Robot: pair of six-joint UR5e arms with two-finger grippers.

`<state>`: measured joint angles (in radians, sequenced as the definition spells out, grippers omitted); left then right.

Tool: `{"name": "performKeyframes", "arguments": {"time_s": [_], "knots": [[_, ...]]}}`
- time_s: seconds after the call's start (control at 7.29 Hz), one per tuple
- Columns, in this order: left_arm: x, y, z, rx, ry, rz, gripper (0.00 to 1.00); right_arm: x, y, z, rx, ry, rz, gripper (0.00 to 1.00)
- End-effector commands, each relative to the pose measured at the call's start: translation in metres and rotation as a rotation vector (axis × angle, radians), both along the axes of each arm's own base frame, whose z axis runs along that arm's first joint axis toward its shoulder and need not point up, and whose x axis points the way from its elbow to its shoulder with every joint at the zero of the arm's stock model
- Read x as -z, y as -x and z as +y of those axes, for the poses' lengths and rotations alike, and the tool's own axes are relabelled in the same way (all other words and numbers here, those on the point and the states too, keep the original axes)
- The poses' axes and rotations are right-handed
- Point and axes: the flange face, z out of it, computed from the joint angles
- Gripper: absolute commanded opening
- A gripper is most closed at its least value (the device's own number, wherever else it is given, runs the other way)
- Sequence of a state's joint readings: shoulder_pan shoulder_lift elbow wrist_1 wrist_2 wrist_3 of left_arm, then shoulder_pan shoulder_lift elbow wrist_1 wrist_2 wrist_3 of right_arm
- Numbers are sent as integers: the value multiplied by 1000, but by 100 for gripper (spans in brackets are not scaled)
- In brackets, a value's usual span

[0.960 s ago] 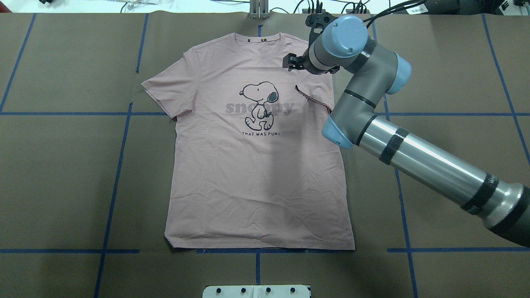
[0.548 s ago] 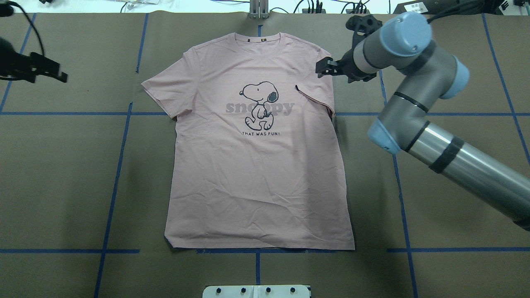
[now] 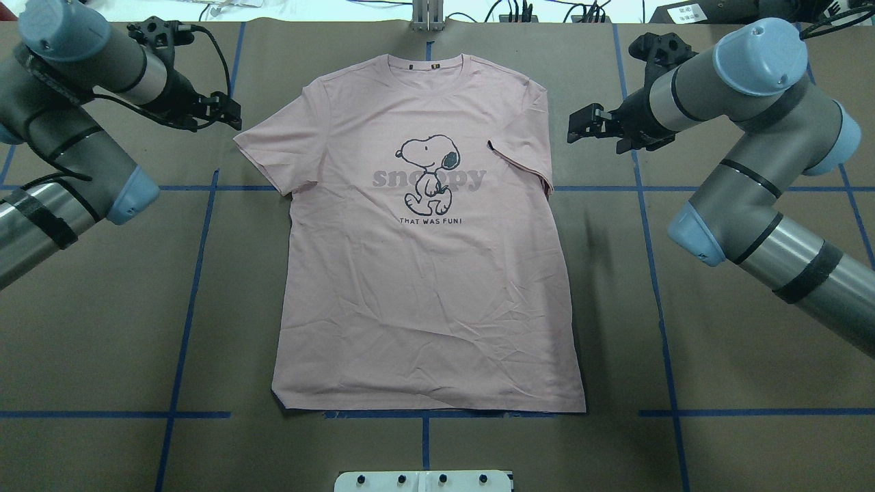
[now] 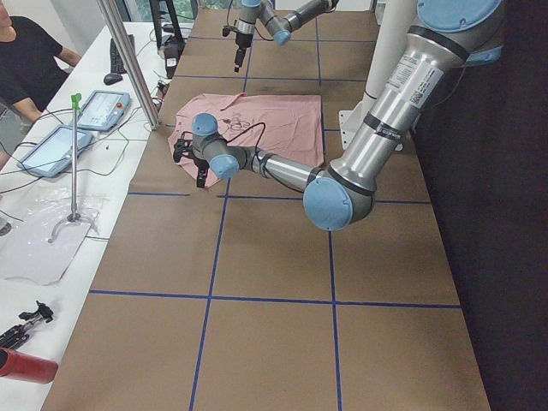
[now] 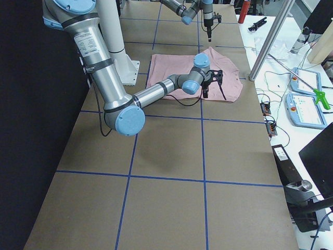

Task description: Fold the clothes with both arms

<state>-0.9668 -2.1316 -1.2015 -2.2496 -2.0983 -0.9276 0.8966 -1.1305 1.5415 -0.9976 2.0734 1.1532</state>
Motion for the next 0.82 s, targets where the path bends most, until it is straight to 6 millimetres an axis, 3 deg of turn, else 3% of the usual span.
{"name": "performKeyframes", "arguments": {"time_s": [0.0,0.14,0.27,0.41,0.55,0.69], "knots": [[-19,-34,0,-4,-6,-6,78,-3,2,-1,21,-23,12,100],[-21,-39,0,7,-13,-22,74,-4,5,-3,23,-20,15,100],[-24,-44,3,0,-9,-26,62,-3,5,-3,23,-22,13,100],[-24,-44,3,0,-9,-26,21,-2,5,-3,23,-24,13,100],[-24,-43,2,2,-11,-25,0,-2,5,-3,23,-24,13,100],[-14,-44,-1,4,-23,-16,0,-1,5,-3,22,-25,12,100]]}}
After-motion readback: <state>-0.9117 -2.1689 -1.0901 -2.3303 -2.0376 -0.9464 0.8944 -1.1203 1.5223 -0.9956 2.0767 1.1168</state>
